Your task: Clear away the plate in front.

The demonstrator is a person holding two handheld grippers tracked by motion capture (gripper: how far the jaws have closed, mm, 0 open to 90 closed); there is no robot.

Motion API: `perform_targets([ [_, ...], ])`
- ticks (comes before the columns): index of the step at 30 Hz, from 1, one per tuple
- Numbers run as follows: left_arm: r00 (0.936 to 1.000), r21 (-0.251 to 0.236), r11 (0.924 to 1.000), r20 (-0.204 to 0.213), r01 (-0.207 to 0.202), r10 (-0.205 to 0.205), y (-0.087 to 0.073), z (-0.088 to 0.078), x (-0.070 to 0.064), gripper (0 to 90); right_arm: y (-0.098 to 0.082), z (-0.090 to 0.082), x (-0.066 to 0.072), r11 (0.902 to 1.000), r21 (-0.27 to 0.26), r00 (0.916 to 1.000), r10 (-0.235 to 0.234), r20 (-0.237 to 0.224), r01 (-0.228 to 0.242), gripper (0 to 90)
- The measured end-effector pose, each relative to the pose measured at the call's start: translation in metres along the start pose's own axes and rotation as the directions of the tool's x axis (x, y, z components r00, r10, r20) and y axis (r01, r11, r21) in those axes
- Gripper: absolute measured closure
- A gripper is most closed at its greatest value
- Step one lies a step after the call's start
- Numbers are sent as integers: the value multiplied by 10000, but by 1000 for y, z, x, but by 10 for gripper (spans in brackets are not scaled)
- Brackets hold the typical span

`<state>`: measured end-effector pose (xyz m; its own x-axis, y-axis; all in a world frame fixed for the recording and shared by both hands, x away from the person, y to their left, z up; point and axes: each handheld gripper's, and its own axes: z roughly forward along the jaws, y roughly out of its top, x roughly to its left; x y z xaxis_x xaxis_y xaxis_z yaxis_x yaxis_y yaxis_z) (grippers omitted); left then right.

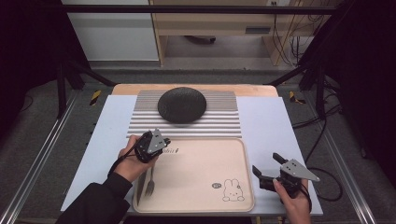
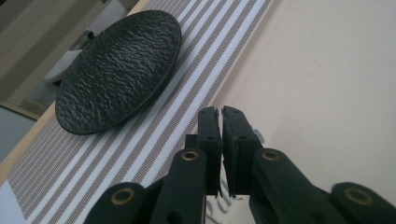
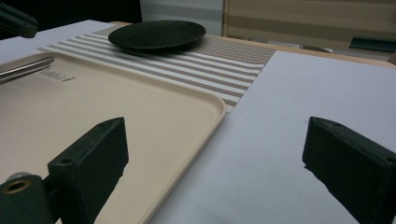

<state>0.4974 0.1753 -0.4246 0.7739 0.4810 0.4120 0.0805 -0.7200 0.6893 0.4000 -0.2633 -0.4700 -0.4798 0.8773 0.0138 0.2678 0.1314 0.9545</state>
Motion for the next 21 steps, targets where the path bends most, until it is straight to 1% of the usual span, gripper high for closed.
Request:
perform_targets([
  [3,10000,-68,10000,-25,-66,66,1,3,7,784,0,1,-1,10000,-22,10000,-24,68,24,70],
  [6,9998,-156,9997,-94,-163,161,1,6,12,680,0,0,-2,9999,-129,9999,27,113,-26,69],
  [7,9995,-158,9995,-133,-281,279,1,6,14,651,0,0,-2,9999,-146,9999,37,132,-35,67],
  [9,9988,-136,9992,-293,-384,380,2,8,17,559,0,0,-2,9999,-144,9998,63,177,-60,66],
  [12,9986,-131,9992,-369,-384,379,4,10,21,405,0,1,-2,9999,-122,9997,71,231,-68,66],
  [13,9983,-117,9989,-377,-459,455,5,10,22,368,0,0,-2,9999,-115,9996,73,274,-70,68],
  [14,9982,-96,9988,-375,-474,470,6,10,23,354,0,0,-2,9999,-117,9996,93,260,-90,68],
  [16,9986,-122,9991,-361,-402,397,8,11,26,284,0,0,-3,9999,-104,9996,118,239,-116,68],
  [18,9982,-96,9992,-466,-382,377,10,12,30,214,0,0,-3,9999,-105,9998,110,187,-108,67],
  [21,9981,-162,9994,-537,-304,295,12,14,36,159,0,0,-3,9999,-90,9999,95,134,-94,62],
])
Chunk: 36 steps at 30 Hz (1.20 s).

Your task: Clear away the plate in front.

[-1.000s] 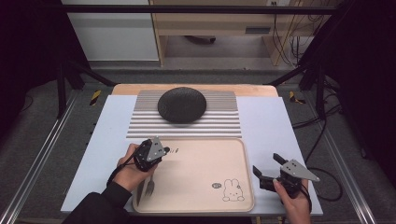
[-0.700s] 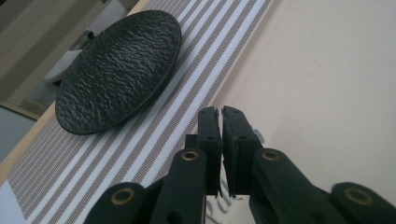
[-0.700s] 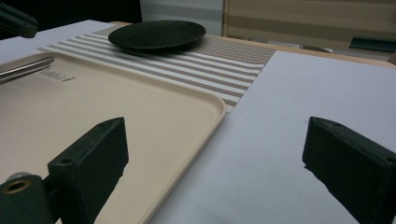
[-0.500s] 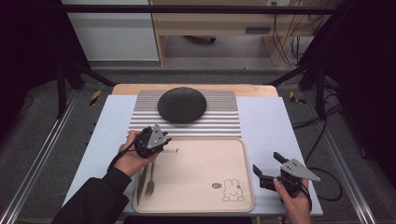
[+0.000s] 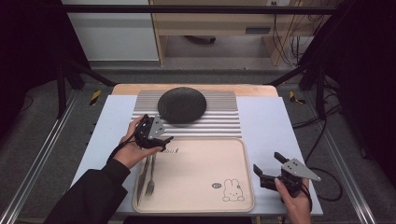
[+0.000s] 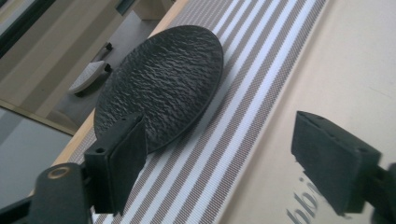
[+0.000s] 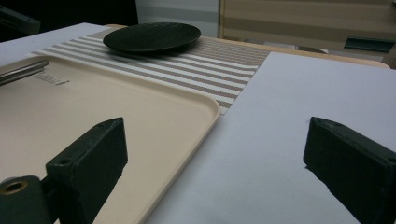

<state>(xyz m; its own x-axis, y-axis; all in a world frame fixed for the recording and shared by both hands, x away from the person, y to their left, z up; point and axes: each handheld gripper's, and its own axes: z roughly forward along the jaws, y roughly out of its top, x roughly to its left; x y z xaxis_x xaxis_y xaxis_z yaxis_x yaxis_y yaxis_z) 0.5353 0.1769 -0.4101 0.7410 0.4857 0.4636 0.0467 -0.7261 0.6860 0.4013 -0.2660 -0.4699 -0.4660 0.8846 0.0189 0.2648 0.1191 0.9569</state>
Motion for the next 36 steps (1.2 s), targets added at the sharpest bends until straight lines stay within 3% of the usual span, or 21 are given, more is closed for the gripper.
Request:
perform_targets([
  [4,9998,-26,9998,109,190,-190,2,4,9,84,0,-1,-1,10000,-16,10000,20,-44,-20,58],
  [12,9998,36,10000,190,-70,70,6,11,23,54,0,-1,-1,10000,-35,9999,-2,-102,2,53],
  [21,9977,21,9977,15,-684,684,11,16,32,55,-1,0,0,10000,-7,9999,-25,-124,25,51],
  [26,9925,28,9927,-157,-1209,1210,12,18,34,68,-2,-1,-1,10000,21,10000,-16,-93,16,50],
  [36,9892,43,9892,-103,-1464,1465,17,27,39,70,-2,-1,0,10000,88,9999,-46,-108,47,49],
])
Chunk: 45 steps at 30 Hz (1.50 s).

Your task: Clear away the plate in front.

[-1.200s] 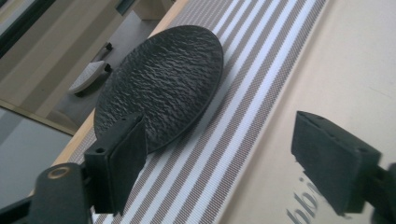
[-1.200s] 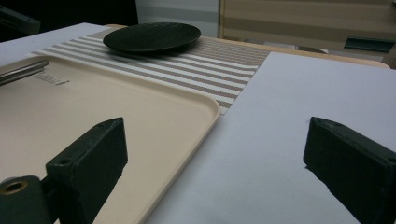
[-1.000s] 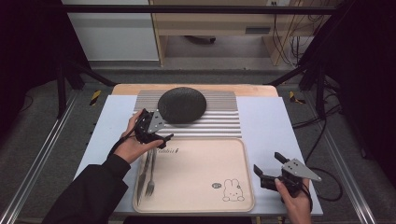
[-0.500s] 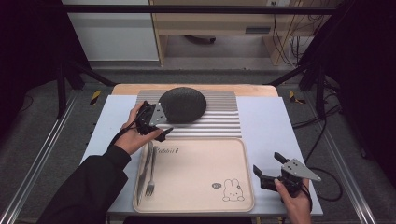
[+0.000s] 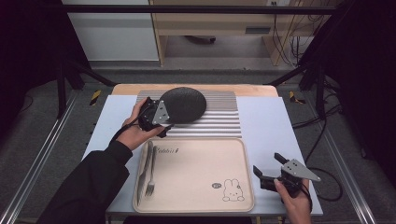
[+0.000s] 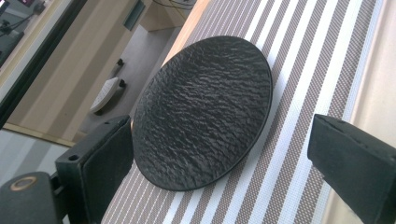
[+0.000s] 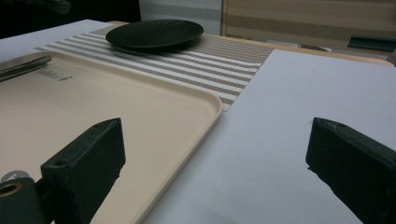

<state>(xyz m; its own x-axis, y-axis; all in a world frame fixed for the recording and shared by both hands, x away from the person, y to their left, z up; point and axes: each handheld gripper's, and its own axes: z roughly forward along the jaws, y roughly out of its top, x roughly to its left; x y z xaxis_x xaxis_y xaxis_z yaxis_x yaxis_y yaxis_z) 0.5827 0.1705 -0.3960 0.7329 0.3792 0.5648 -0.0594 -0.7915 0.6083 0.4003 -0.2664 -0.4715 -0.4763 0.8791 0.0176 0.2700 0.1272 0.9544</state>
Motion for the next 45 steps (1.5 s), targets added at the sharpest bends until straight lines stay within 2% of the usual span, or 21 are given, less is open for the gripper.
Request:
perform_targets([
  [2,9999,61,9999,-57,-127,128,1,3,0,70,0,0,0,10000,20,10000,17,28,-17,50],
  [8,9999,172,9998,-41,-142,143,0,11,3,70,-1,-1,-1,10000,13,10000,-1,49,1,49],
  [10,9999,363,9993,112,-98,94,-1,14,2,62,-1,0,0,10000,29,10000,2,56,-2,49],
  [19,9949,960,9904,260,-991,970,-12,26,-4,81,-1,0,0,10000,58,10000,-46,42,46,49],
  [27,9903,1358,9810,109,-1384,1382,-15,35,-9,112,-1,1,1,9999,101,10000,-90,19,90,49],
  [30,9909,1472,9801,-28,-1330,1349,-18,37,-8,119,-1,1,1,9999,93,10000,-89,30,89,50],
  [34,9896,1521,9782,-28,-1415,1436,-19,39,-10,123,-1,1,2,9997,151,9998,-178,27,178,50],
  [37,9866,1581,9741,27,-1617,1634,-19,41,-12,139,-1,2,3,9994,198,9996,-280,-20,280,49],
  [41,9811,1612,9680,98,-1924,1934,-18,42,-15,161,-1,1,2,9997,179,9998,-191,2,191,49],
  [45,9787,1417,9687,55,-2037,2050,-15,41,-17,192,-1,1,1,9996,176,9998,-212,13,212,49],
])
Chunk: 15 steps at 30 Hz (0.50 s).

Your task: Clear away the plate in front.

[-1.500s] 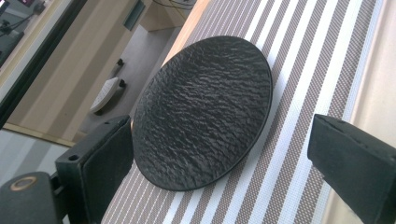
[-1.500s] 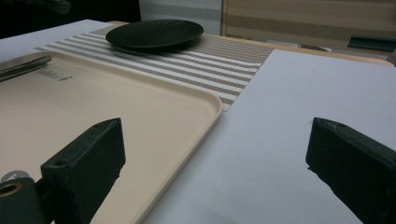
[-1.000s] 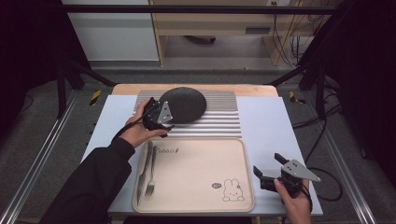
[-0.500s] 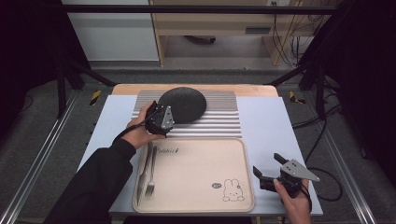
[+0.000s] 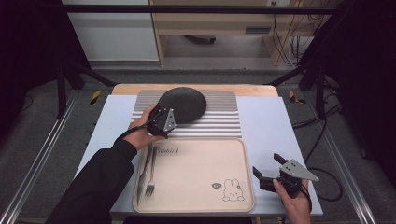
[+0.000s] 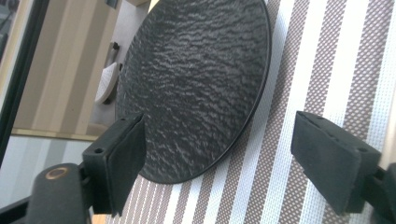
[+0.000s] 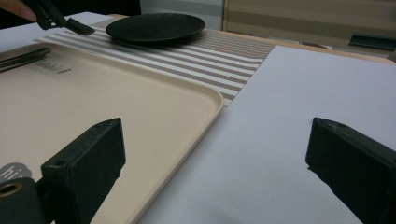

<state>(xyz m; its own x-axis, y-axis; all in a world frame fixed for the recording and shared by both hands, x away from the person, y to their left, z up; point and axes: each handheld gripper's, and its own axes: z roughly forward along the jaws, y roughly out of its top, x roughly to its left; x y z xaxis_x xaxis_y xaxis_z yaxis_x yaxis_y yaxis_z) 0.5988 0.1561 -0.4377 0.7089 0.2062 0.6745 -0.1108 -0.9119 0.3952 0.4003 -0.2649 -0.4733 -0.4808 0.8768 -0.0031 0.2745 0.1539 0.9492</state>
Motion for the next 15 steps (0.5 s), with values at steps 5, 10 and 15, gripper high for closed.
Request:
perform_targets([
  [5,9998,-43,9998,11,-203,203,3,0,-2,232,0,0,0,10000,6,10000,25,-2,-25,49],
  [10,9989,-62,9989,33,-462,462,5,2,-5,283,0,0,0,10000,-2,10000,40,7,-40,49],
  [15,9977,41,9977,46,-677,677,6,7,-8,340,0,0,0,10000,3,10000,41,9,-41,49],
])
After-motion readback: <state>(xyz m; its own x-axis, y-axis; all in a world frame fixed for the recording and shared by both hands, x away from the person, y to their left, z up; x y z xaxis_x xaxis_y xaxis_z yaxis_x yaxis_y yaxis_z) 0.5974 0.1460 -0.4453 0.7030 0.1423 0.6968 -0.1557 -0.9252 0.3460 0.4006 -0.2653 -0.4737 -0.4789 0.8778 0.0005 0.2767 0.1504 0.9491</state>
